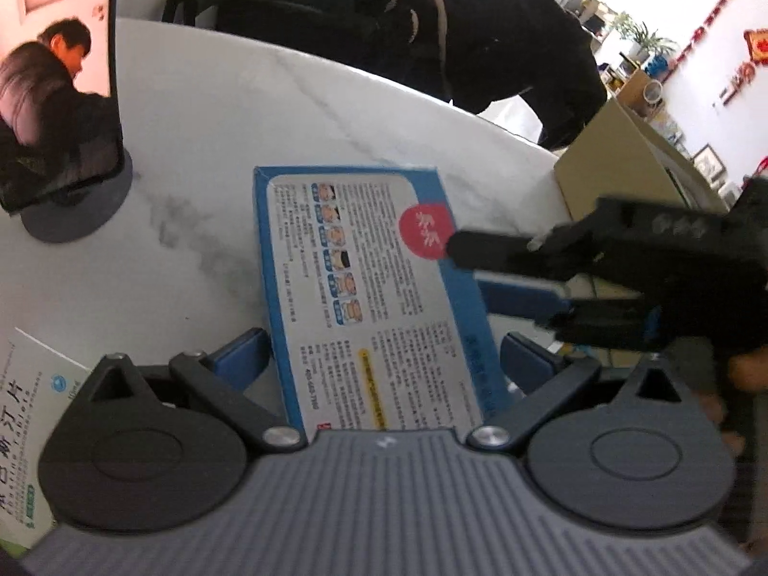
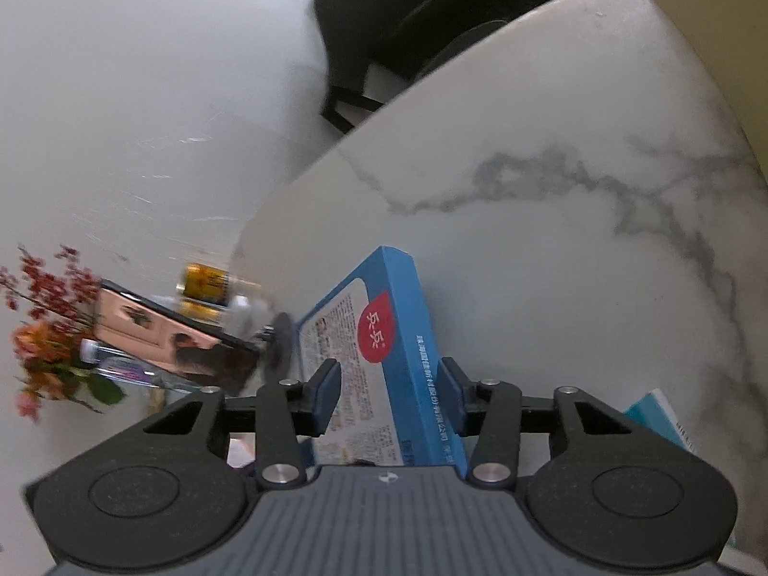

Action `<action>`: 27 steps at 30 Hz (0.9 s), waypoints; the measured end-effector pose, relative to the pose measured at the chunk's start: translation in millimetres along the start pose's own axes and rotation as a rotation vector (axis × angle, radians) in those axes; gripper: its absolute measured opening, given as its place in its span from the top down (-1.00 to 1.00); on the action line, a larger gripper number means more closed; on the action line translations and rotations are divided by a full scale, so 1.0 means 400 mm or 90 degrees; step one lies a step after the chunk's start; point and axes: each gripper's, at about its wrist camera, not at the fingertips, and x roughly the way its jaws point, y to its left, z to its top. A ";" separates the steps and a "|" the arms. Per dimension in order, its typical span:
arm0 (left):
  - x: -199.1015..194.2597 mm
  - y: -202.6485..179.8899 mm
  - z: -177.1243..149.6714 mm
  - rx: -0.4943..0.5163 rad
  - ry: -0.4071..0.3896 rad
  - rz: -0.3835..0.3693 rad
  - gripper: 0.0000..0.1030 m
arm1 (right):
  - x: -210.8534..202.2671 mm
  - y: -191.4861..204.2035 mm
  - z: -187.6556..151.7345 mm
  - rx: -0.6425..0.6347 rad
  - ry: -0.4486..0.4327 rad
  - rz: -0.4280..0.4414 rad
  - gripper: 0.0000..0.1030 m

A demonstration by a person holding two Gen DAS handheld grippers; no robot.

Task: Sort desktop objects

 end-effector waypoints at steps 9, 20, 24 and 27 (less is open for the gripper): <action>0.011 -0.004 0.002 -0.014 0.006 -0.037 -1.00 | -0.063 0.008 -0.018 -0.003 -0.012 0.038 0.05; 0.022 0.003 0.004 -0.039 0.035 -0.088 -1.00 | -0.109 0.018 -0.047 -0.012 -0.033 0.065 0.05; 0.024 0.002 -0.019 -0.037 0.044 -0.111 -1.00 | -0.117 0.023 -0.049 -0.028 -0.042 0.038 0.05; 0.011 -0.004 -0.026 -0.049 0.039 -0.121 -1.00 | -0.121 0.025 -0.053 -0.041 -0.041 0.020 0.05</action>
